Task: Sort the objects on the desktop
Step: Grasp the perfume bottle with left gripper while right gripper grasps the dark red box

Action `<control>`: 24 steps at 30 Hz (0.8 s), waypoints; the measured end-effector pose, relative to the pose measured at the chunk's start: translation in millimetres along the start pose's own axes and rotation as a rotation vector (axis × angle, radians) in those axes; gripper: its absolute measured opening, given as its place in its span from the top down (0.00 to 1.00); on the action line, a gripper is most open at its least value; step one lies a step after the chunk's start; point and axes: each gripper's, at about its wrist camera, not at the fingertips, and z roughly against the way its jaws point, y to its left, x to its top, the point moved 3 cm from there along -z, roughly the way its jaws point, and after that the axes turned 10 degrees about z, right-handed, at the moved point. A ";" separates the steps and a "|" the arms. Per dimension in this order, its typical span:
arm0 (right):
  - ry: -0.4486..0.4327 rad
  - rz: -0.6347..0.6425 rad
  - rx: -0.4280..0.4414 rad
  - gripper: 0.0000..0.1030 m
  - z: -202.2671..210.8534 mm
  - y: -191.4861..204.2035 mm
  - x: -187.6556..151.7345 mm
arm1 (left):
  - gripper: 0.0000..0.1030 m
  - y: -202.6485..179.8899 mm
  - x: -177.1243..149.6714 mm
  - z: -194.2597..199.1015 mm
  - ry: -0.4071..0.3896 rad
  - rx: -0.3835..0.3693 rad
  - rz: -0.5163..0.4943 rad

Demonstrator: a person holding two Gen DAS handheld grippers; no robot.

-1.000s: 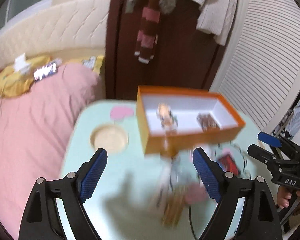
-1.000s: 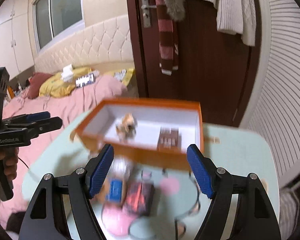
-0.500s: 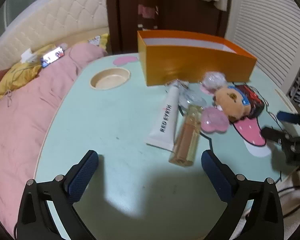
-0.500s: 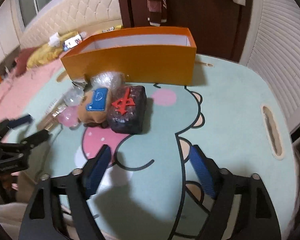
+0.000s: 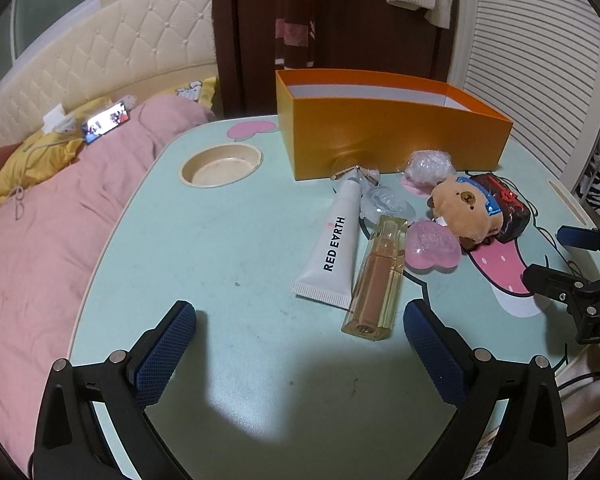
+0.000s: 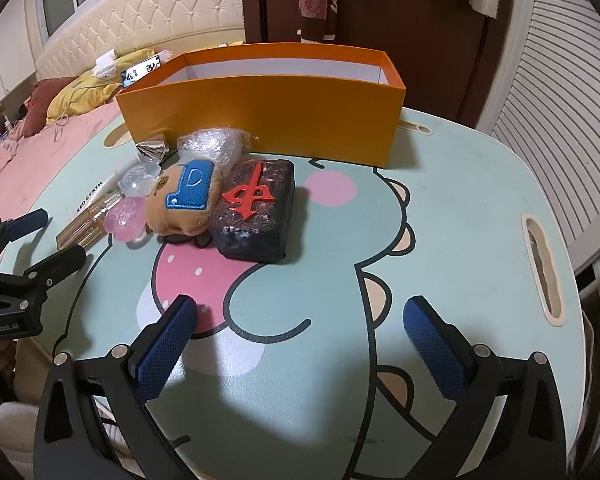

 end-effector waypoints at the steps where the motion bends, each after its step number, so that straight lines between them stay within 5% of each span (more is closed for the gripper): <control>1: 0.000 0.000 0.000 0.00 1.7 0.6 0.1 | 0.03 -1.7 -0.8 1.7 -0.003 -0.009 -0.007; 5: -0.003 -0.001 -0.001 0.00 3.9 1.3 -0.4 | 0.40 -6.2 0.6 8.8 -0.033 -0.055 -0.032; 13: -0.010 -0.001 0.000 0.00 3.8 1.3 -2.6 | 0.41 -25.6 -1.1 13.0 -0.049 -0.117 -0.118; 19: -0.015 -0.001 0.000 0.00 3.2 1.5 -2.8 | 0.64 -39.0 -3.6 9.9 -0.007 -0.180 -0.167; 24: -0.018 0.000 0.000 0.00 2.5 1.8 -2.9 | 0.65 -46.7 -3.0 8.6 -0.005 -0.186 -0.195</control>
